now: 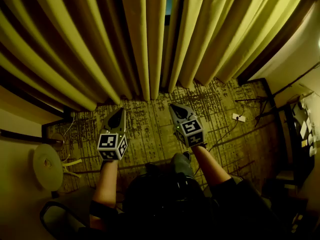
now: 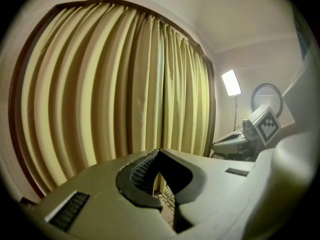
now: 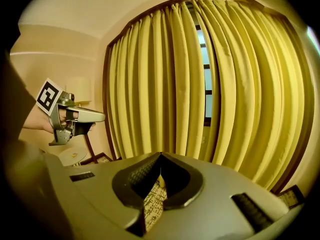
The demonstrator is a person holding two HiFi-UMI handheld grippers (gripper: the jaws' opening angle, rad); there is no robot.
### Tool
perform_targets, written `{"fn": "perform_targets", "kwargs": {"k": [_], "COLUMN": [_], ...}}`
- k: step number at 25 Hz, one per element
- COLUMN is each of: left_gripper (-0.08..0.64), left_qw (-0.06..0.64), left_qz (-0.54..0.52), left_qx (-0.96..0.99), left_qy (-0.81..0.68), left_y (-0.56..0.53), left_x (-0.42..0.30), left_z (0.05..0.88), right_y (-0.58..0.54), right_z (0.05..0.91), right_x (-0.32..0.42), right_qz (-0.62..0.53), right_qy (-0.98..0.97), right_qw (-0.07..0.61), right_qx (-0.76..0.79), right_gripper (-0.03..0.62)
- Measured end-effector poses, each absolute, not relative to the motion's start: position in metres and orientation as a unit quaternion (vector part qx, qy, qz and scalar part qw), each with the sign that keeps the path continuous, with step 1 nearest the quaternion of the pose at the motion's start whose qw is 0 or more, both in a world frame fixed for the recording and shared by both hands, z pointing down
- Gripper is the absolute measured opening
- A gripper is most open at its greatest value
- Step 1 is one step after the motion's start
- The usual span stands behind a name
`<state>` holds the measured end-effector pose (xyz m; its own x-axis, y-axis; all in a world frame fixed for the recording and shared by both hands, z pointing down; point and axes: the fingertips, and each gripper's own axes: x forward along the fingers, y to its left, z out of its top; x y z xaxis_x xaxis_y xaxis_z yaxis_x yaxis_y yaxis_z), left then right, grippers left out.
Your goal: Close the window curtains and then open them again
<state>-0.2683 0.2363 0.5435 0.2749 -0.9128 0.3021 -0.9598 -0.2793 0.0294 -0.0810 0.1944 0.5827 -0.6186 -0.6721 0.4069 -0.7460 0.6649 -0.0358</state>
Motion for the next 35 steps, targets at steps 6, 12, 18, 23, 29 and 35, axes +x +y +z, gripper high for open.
{"fn": "perform_targets", "kwargs": {"k": [6, 12, 18, 23, 29, 35], "left_gripper": [0.000, 0.000, 0.000, 0.000, 0.000, 0.000], "left_qw": [0.112, 0.108, 0.112, 0.112, 0.116, 0.109], "left_qz": [0.104, 0.104, 0.106, 0.106, 0.112, 0.111], "left_qx": [0.796, 0.796, 0.785, 0.781, 0.783, 0.769], "left_qy": [-0.585, -0.587, -0.600, -0.605, -0.600, -0.620], "left_y": [0.225, 0.184, 0.115, 0.046, -0.021, -0.081], "left_x": [-0.280, -0.278, -0.268, -0.252, -0.224, -0.207], "left_z": [0.545, 0.547, 0.549, 0.547, 0.545, 0.533], "right_y": [0.183, 0.141, 0.060, -0.010, -0.071, -0.129], "right_z": [0.590, 0.577, 0.580, 0.582, 0.574, 0.567], "right_x": [-0.093, -0.104, -0.103, -0.099, -0.092, -0.084], "right_qz": [0.101, 0.099, 0.096, 0.098, 0.096, 0.094], "right_qy": [-0.890, -0.896, -0.904, -0.909, -0.918, -0.928], "right_qw": [0.180, 0.178, 0.168, 0.164, 0.160, 0.151], "right_qx": [0.406, 0.395, 0.381, 0.371, 0.350, 0.329], "right_gripper": [0.000, 0.000, 0.000, 0.000, 0.000, 0.000]}}
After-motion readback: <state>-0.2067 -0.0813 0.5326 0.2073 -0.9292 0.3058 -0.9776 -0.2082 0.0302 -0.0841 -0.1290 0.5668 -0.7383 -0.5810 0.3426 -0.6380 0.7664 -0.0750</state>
